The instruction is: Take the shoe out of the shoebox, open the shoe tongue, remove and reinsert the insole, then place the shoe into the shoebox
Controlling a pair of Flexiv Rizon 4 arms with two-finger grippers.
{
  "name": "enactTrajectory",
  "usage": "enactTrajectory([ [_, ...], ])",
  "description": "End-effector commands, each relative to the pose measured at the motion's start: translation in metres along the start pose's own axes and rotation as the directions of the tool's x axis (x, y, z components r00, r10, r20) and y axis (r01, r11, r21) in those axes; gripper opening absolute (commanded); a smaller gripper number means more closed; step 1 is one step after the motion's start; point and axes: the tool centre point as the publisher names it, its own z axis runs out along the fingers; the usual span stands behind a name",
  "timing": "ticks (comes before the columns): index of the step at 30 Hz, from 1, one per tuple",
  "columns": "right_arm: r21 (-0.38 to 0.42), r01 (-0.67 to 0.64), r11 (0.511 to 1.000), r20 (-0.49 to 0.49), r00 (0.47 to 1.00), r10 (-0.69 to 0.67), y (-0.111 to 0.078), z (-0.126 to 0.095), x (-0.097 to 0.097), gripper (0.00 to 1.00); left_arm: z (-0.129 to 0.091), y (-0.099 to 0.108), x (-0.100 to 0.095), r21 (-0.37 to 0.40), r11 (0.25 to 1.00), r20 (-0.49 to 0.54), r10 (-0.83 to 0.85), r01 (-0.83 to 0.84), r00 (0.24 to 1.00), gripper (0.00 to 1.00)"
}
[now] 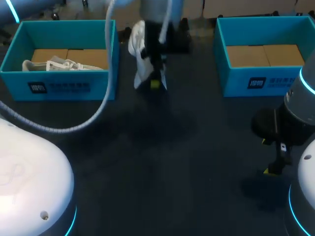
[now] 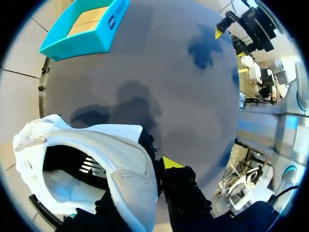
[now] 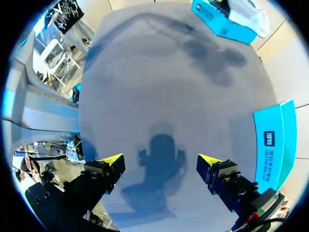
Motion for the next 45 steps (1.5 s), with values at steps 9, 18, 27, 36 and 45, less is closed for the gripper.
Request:
enactTrajectory([
  [9,-0.001,0.000,1.000,0.003,1.000,0.000,-0.001,0.001,0.001,1.00,-0.020,-0.007,-0.013,-0.025,1.000,-0.042,0.000,-0.001,0.999,0.00],
  [18,-0.001,0.000,1.000,0.003,1.000,0.000,-0.001,0.001,0.001,1.00,-0.048,0.009,-0.032,0.024,0.999,0.050,-0.022,0.021,0.999,0.00],
  [27,-0.001,0.000,1.000,0.003,1.000,0.000,-0.001,0.001,0.001,1.00,-0.088,0.059,-0.104,0.070,0.996,0.062,-0.051,0.046,0.997,0.00],
  [36,-0.001,0.000,1.000,0.003,1.000,0.000,-0.001,0.001,0.001,1.00,-0.097,0.114,-0.194,0.015,0.997,0.022,-0.080,0.080,0.997,0.00],
  [45,-0.001,0.000,1.000,0.003,1.000,0.000,-0.001,0.001,0.001,1.00,-0.102,0.177,-0.244,-0.022,0.993,0.005,-0.114,0.115,0.993,0.00],
])
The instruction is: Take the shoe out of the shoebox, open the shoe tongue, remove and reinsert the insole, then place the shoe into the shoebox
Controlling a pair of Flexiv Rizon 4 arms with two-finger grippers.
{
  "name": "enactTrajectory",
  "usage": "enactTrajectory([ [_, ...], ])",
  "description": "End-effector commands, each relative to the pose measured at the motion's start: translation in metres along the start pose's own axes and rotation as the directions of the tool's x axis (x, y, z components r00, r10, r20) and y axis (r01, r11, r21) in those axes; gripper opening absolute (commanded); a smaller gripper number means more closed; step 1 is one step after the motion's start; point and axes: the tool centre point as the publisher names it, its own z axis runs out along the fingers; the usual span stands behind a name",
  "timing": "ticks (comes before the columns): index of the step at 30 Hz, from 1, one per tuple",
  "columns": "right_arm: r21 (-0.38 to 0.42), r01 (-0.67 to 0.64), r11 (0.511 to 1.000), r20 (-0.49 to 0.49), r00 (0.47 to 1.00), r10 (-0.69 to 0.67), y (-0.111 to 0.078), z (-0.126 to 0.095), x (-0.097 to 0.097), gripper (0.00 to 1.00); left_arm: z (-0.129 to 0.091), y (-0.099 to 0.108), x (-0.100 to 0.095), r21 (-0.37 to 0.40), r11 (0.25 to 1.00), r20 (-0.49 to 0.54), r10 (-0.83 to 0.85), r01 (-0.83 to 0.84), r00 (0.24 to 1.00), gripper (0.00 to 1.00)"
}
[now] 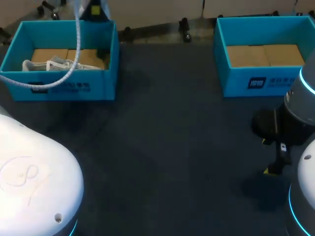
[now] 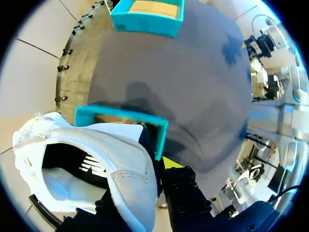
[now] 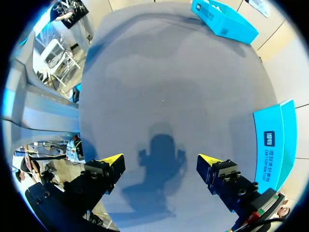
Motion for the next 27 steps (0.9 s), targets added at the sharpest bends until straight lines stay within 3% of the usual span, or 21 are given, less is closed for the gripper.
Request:
enactTrajectory([
  [1,-0.001,0.000,1.000,0.003,1.000,0.000,-0.001,0.001,0.001,1.00,-0.004,0.005,-0.023,0.007,1.000,-0.046,-0.003,0.003,0.999,0.00],
  [15,-0.001,0.000,1.000,0.003,1.000,0.000,-0.001,0.001,0.001,1.00,-0.004,0.005,-0.023,0.007,1.000,-0.046,-0.003,0.003,0.999,0.00],
  [17,-0.001,0.000,1.000,0.003,1.000,0.000,-0.001,0.001,0.001,1.00,-0.004,0.018,-0.036,0.027,1.000,-0.007,-0.014,0.014,1.000,0.00],
  [23,-0.001,0.000,1.000,0.003,1.000,0.000,-0.001,0.001,0.001,1.00,-0.004,0.060,-0.096,0.052,0.996,-0.031,-0.066,0.068,0.997,0.00],
  [27,-0.001,0.000,1.000,0.003,1.000,0.000,-0.001,0.001,0.001,1.00,-0.001,0.078,-0.114,0.084,0.993,-0.031,-0.083,0.085,0.996,0.00],
])
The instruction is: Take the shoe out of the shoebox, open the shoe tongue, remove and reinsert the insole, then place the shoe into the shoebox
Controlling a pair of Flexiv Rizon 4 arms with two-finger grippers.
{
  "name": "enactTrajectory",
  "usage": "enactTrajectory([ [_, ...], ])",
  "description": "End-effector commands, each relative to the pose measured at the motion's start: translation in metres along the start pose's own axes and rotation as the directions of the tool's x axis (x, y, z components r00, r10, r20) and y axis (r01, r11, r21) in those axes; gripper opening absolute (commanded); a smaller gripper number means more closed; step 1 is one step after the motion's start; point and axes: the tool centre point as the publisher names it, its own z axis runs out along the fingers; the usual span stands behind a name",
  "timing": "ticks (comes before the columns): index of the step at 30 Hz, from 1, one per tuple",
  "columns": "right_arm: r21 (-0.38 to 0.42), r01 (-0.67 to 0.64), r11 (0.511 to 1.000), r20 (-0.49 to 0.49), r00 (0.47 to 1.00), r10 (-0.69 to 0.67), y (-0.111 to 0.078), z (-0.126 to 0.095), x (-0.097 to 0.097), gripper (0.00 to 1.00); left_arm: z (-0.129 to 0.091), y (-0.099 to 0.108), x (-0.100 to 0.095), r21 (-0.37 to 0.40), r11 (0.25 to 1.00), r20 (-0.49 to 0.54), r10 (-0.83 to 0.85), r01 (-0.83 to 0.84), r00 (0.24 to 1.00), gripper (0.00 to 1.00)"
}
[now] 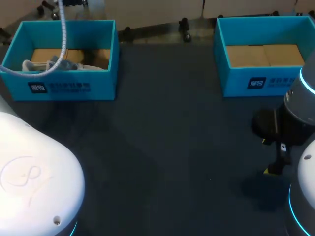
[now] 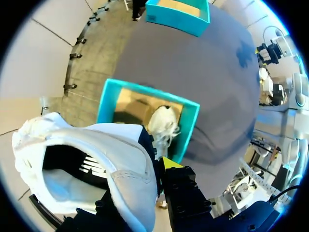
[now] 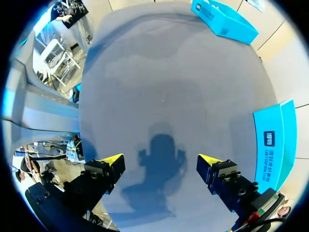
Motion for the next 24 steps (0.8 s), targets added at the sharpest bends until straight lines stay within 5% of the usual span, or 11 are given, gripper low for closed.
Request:
enactTrajectory([
  [1,-0.001,0.000,1.000,0.003,1.000,0.000,-0.001,0.001,0.001,1.00,0.001,0.019,-0.035,0.054,0.998,-0.048,-0.015,0.017,0.999,0.00],
  [7,-0.001,0.000,1.000,0.003,1.000,0.000,-0.001,0.001,0.001,1.00,0.018,0.043,-0.060,0.034,0.999,-0.011,0.015,-0.015,1.000,0.00],
  [12,-0.001,0.000,1.000,0.003,1.000,0.000,-0.001,0.001,0.001,1.00,0.028,0.062,-0.080,-0.017,0.975,0.020,0.220,-0.220,0.975,0.00],
  [17,-0.001,0.000,1.000,0.003,1.000,0.000,-0.001,0.001,0.001,1.00,0.037,0.090,-0.099,-0.053,0.838,0.046,0.545,-0.543,0.837,0.00],
  [18,-0.001,0.000,1.000,0.003,1.000,0.000,-0.001,0.001,0.001,1.00,0.039,0.100,-0.106,-0.046,0.765,0.048,0.644,-0.642,0.764,0.00],
  [22,-0.001,0.000,1.000,0.003,1.000,0.000,-0.001,0.001,0.001,1.00,0.044,0.110,-0.114,-0.038,0.620,0.016,0.785,-0.784,0.619,0.00],
  [24,-0.001,0.000,1.000,0.003,1.000,0.000,-0.001,0.001,0.001,1.00,0.044,0.111,-0.114,-0.033,0.603,0.013,0.798,-0.797,0.603,0.00],
])
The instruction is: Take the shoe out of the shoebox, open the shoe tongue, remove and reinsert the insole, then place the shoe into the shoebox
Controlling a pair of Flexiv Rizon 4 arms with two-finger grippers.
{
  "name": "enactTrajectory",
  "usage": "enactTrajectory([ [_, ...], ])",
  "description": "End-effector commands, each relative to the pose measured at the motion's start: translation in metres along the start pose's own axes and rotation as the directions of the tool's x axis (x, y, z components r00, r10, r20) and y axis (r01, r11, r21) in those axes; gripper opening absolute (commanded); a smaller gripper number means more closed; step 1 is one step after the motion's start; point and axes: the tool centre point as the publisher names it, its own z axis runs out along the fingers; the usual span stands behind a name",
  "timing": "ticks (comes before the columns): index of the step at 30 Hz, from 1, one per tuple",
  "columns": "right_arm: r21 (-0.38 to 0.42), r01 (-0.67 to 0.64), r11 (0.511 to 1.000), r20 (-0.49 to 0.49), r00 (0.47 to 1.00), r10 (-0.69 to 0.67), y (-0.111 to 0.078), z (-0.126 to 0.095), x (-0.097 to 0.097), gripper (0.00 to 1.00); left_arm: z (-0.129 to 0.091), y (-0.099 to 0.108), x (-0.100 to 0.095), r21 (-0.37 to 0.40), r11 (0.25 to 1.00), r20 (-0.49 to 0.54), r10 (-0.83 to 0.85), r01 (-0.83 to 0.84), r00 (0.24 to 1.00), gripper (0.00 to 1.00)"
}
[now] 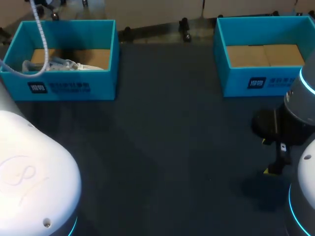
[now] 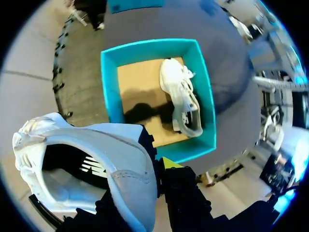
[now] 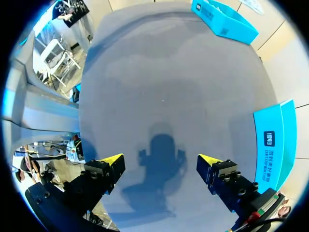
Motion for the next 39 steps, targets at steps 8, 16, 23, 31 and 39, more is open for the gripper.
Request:
enactTrajectory([
  [8,-0.001,0.000,1.000,0.003,1.000,0.000,-0.001,0.001,0.002,1.00,0.004,0.009,-0.002,0.026,0.906,-0.002,0.423,-0.422,0.906,0.00],
  [16,-0.001,0.000,1.000,0.003,1.000,0.000,-0.001,0.001,0.002,1.00,0.004,0.009,-0.002,0.026,0.906,-0.002,0.423,-0.422,0.906,0.00],
  [23,-0.001,0.000,1.000,0.003,1.000,0.000,-0.001,0.001,0.002,1.00,0.027,0.031,-0.013,0.014,0.721,0.031,0.692,-0.693,0.721,0.00],
  [31,-0.001,0.000,1.000,0.003,1.000,0.000,-0.001,0.001,0.002,1.00,0.043,0.052,-0.004,-0.053,0.485,0.061,0.874,-0.873,0.482,0.00],
  [39,-0.001,0.000,1.000,0.003,1.000,0.000,-0.001,0.001,0.002,1.00,0.049,0.066,0.008,-0.187,0.290,0.055,0.957,-0.939,0.285,0.00],
])
